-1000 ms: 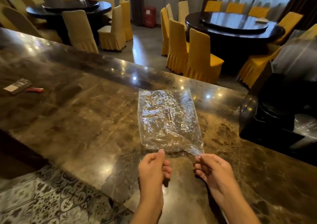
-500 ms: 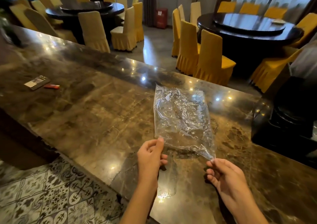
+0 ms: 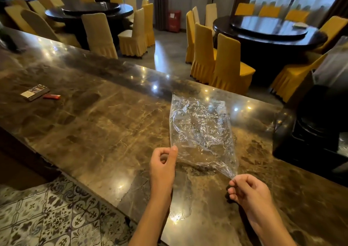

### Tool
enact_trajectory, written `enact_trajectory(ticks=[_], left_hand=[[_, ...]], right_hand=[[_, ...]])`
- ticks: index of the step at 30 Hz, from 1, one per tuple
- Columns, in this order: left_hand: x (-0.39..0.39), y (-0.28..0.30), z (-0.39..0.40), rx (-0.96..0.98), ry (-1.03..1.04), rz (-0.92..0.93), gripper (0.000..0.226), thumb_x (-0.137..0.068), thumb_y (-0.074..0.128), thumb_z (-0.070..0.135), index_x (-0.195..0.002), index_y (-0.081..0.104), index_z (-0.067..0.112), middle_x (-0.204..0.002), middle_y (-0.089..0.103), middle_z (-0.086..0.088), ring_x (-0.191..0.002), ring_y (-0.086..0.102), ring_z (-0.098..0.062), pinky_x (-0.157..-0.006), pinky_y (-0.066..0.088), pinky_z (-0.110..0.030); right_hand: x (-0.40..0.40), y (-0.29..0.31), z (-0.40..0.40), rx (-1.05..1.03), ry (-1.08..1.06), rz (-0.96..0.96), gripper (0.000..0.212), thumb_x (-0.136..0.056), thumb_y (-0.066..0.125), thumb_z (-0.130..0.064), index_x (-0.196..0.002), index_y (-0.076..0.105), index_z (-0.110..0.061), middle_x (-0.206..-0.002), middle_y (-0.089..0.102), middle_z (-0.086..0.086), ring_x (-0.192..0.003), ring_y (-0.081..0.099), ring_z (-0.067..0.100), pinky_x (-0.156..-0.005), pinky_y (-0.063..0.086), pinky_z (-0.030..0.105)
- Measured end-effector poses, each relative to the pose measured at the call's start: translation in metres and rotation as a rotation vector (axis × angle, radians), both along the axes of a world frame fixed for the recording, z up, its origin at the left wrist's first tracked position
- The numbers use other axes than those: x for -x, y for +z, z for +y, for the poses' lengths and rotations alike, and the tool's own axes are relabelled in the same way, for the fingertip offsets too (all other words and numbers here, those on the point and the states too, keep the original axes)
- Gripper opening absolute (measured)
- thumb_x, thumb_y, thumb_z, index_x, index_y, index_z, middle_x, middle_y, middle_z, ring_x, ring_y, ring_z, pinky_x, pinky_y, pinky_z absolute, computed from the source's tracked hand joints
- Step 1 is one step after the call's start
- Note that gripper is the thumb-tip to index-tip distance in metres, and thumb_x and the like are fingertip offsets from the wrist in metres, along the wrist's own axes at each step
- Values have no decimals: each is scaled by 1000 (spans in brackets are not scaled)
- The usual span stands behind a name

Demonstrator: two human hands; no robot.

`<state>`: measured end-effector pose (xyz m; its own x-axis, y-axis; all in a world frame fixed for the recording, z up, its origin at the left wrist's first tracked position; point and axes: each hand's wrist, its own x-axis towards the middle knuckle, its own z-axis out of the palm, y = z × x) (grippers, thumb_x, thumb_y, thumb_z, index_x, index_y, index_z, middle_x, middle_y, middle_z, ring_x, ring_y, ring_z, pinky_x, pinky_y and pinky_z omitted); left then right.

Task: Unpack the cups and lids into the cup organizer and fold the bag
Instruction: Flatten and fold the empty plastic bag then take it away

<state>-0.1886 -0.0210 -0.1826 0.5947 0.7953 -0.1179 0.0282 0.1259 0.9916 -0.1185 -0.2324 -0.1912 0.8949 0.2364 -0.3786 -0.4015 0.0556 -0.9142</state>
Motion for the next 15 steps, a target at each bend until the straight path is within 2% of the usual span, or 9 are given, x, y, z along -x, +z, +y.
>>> enact_trajectory(ticks=[4,7,12,14,15], left_hand=[[0,1,1,59,-26,-4,18,-91,71,29,-101,63,17,-97,68,-10,-85,65,-25,-82,57,-43],[-2,-3,0,73,-61,13,10,-91,72,17,-99,66,14,-94,70,-12,-84,68,-24,-82,58,-43],[-8,-7,-2,214,-78,-3,7,-91,68,6,-97,66,9,-75,70,-5,-62,63,-10,-61,54,-25],[-10,-7,0,300,-69,-9,4,-93,67,10,-95,66,6,-70,69,-5,-57,60,-9,-54,51,-23],[-11,-6,2,327,-68,0,13,-95,67,17,-95,67,4,-68,69,-4,-55,58,-9,-52,50,-22]], right_hand=[[-2,1,-3,-4,20,6,22,-98,55,-1,-78,63,1,-64,65,13,-52,62,17,-47,54,25],[-2,0,-4,-4,33,11,20,-98,55,-2,-80,62,3,-66,66,13,-53,62,18,-47,54,25],[-3,2,-5,4,63,6,21,-99,54,-2,-80,61,5,-66,63,16,-53,61,20,-45,53,25],[-2,4,-7,5,77,4,21,-99,54,-2,-81,60,5,-67,63,16,-54,61,20,-46,52,26],[-2,5,-9,5,86,6,20,-99,54,-2,-82,60,5,-67,62,16,-55,61,21,-47,52,26]])
